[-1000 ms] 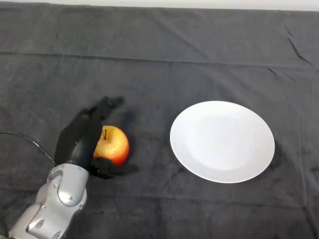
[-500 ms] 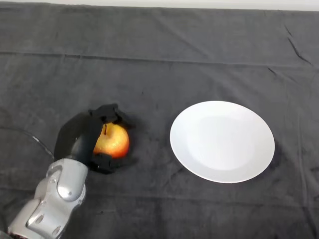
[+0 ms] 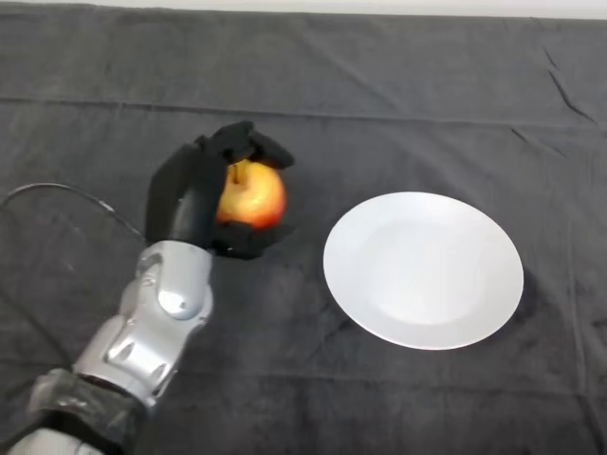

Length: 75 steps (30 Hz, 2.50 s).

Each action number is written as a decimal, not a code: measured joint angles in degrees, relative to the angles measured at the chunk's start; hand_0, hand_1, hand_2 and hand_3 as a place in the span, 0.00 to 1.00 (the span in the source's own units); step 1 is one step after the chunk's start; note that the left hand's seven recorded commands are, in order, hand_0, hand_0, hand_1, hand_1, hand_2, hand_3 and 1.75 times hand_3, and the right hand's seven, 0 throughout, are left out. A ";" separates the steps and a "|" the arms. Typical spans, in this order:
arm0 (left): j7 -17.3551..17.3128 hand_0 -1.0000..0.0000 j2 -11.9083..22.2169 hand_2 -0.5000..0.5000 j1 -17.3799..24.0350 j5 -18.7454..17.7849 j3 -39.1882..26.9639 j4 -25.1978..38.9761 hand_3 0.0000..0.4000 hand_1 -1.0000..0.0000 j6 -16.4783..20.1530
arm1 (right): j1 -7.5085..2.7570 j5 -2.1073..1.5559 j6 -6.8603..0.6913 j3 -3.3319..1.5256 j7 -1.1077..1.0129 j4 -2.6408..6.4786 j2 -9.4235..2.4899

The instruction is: Move the apple to the plate

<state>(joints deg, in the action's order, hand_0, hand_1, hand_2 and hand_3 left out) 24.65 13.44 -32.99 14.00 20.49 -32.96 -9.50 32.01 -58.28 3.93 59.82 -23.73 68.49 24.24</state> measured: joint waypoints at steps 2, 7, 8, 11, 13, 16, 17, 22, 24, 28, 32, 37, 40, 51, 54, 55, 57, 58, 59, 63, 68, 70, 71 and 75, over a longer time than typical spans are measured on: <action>0.94 0.00 -0.87 0.50 -0.62 -1.09 1.25 -1.98 1.00 0.00 -1.58 | 0.00 0.00 0.00 0.02 0.01 0.00 0.00; 2.11 0.00 -3.30 0.50 -2.44 -4.96 4.41 -7.71 1.00 0.00 -5.42 | 0.00 -0.01 0.01 0.02 0.01 0.00 0.00; 2.42 0.00 -3.55 0.50 -2.72 -5.70 5.22 -8.43 1.00 0.00 -5.94 | 0.00 0.00 0.00 0.00 0.01 0.00 0.00; 2.60 0.00 -4.35 0.50 -4.49 -8.64 8.56 -11.32 1.00 0.00 -7.12 | 0.00 0.00 0.00 -0.02 0.01 0.00 0.00; 2.64 0.00 -4.76 0.50 -5.44 -10.53 10.19 -12.56 1.00 0.00 -8.17 | 0.00 0.00 0.00 0.00 0.00 0.00 0.00; 2.67 0.00 -5.08 0.50 -6.93 -13.11 12.83 -13.32 1.00 0.00 -9.42 | 0.00 0.00 0.00 0.00 0.00 0.00 0.00; 2.67 0.00 -5.47 0.50 -7.35 -13.99 13.33 -13.80 1.00 0.00 -10.42 | 0.00 0.00 0.00 0.00 0.00 0.00 0.00; 2.66 0.00 -6.23 0.50 -9.38 -17.21 16.90 -16.43 1.00 0.00 -13.09 | 0.00 0.00 0.01 0.01 0.00 0.00 0.00; 2.66 0.00 -6.52 0.50 -9.84 -18.53 18.52 -17.57 1.00 0.00 -13.81 | 0.00 0.00 0.01 0.01 0.00 0.00 0.00; 2.66 0.00 -6.99 0.50 -10.88 -20.95 21.60 -19.10 1.00 0.00 -14.28 | 0.00 0.00 0.00 0.01 0.00 0.00 0.00; 2.74 0.00 -7.33 0.50 -11.31 -23.16 24.45 -19.20 1.00 0.00 -14.64 | 0.00 0.00 0.01 0.01 0.00 0.00 0.00; 3.49 0.00 -8.26 0.50 -12.06 -25.92 29.17 -19.21 1.00 0.00 -14.78 | 0.00 0.00 0.01 0.01 0.00 0.00 0.00; 3.82 0.00 -8.44 0.50 -13.04 -27.46 32.71 -19.20 1.00 0.00 -14.77 | 0.00 0.00 0.01 0.01 0.00 0.00 0.00; 4.71 0.00 -8.75 0.50 -13.74 -32.51 39.93 -19.17 1.00 0.00 -14.59 | 0.00 0.00 0.01 0.01 -0.01 0.00 0.00; 4.70 0.38 -8.81 0.23 -13.78 -33.31 40.66 -19.17 0.62 0.92 -14.56 | 0.00 -0.01 0.01 0.01 -0.02 0.00 0.00; 4.70 0.84 -8.77 0.42 -13.88 -33.75 41.24 -19.17 0.16 1.00 -14.55 | 0.00 -0.01 0.01 0.02 -0.02 0.00 0.00; 4.67 1.00 -8.79 0.50 -13.98 -34.08 42.20 -19.17 0.00 1.00 -14.55 | 0.00 -0.01 0.01 0.02 -0.02 0.00 0.00; 4.67 1.00 -8.84 0.50 -14.01 -34.16 42.38 -19.17 0.00 1.00 -14.55 | 0.00 -0.01 0.01 0.02 -0.02 0.00 0.00; 4.67 1.00 -8.86 0.50 -14.07 -34.24 42.43 -19.17 0.00 1.00 -14.55 | 0.00 -0.01 0.01 0.02 -0.03 0.00 0.00; 4.67 1.00 -8.78 0.50 -15.12 -35.13 43.15 -19.18 0.00 1.00 -14.55 | 0.00 -0.01 0.01 0.03 -0.03 0.00 0.00; 4.62 1.00 -8.74 0.50 -16.71 -35.58 43.69 -19.33 0.00 1.00 -14.56 | 0.00 -0.01 0.01 0.04 -0.05 0.00 0.00; 4.40 1.00 -8.73 0.50 -17.59 -36.07 43.69 -20.02 0.00 1.00 -14.75 | 0.00 -0.01 0.01 0.04 -0.06 0.00 0.00; 4.27 1.00 -8.52 0.50 -18.03 -36.15 43.63 -20.42 0.00 1.00 -14.98 | 0.00 -0.01 0.01 0.03 -0.08 0.00 0.00; 3.64 1.00 -7.23 0.50 -18.43 -36.10 42.29 -21.56 0.00 1.00 -17.08 | 0.01 -0.01 0.03 0.07 -0.12 0.01 0.00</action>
<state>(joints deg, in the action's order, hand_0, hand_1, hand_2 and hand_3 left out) 28.29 6.21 -51.43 -22.10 62.78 -54.52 -26.58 32.01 -58.28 3.97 59.89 -23.85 68.50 24.24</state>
